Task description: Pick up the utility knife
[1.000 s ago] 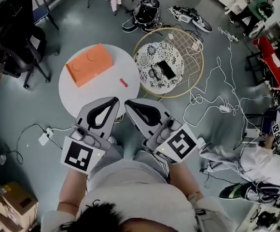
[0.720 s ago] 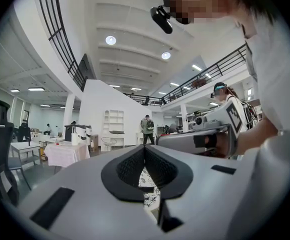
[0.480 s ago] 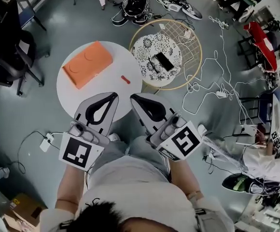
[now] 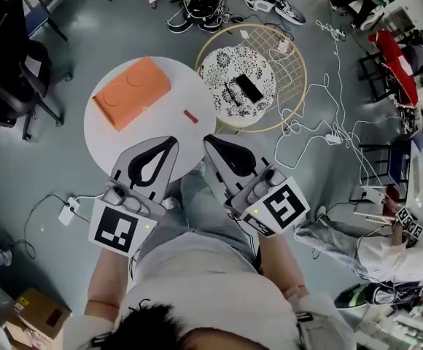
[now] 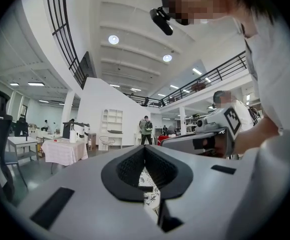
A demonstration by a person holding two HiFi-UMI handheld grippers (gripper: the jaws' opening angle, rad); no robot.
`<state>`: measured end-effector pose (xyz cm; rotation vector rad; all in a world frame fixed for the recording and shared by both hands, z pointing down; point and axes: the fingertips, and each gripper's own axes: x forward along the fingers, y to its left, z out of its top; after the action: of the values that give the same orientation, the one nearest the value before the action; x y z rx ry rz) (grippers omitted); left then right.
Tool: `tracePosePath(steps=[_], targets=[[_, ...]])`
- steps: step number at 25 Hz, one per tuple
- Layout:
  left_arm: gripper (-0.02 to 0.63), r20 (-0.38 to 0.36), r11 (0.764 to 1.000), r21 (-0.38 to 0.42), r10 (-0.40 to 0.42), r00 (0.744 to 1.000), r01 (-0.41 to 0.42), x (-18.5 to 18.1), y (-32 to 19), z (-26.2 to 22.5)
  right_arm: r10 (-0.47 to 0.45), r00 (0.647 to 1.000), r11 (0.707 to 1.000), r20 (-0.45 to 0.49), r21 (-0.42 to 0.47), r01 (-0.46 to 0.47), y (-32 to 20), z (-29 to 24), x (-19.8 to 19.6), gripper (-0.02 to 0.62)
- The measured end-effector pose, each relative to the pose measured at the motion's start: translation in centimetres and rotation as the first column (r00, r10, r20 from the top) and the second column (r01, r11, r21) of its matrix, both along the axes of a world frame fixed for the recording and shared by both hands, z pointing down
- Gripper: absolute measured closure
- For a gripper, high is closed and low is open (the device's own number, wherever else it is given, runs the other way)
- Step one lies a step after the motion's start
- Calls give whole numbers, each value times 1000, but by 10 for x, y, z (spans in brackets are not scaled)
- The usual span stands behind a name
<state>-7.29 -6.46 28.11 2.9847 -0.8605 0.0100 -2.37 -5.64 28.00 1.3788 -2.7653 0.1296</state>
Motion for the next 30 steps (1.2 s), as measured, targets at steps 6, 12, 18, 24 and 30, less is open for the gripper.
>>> tracePosePath(steps=[6, 12, 18, 24, 30], targets=[[594, 14, 999, -2, -37, 999, 37, 0, -14, 6, -41, 999, 999, -23, -16, 40, -28, 12, 1, 584], [595, 6, 997, -28, -70, 998, 70, 1, -47, 12, -79, 994, 993, -76, -97, 71, -75, 47, 2, 584], [595, 9, 995, -60, -84, 996, 85, 10, -76, 25, -115, 984, 977, -135, -195, 87, -115, 94, 11, 584], [595, 28, 990, -102, -91, 995, 93, 20, -100, 44, -145, 974, 945, -175, -316, 84, -137, 152, 21, 571], [594, 43, 985, -148, -82, 996, 87, 25, -117, 66, -167, 965, 905, -200, -419, 70, -148, 204, 27, 564]])
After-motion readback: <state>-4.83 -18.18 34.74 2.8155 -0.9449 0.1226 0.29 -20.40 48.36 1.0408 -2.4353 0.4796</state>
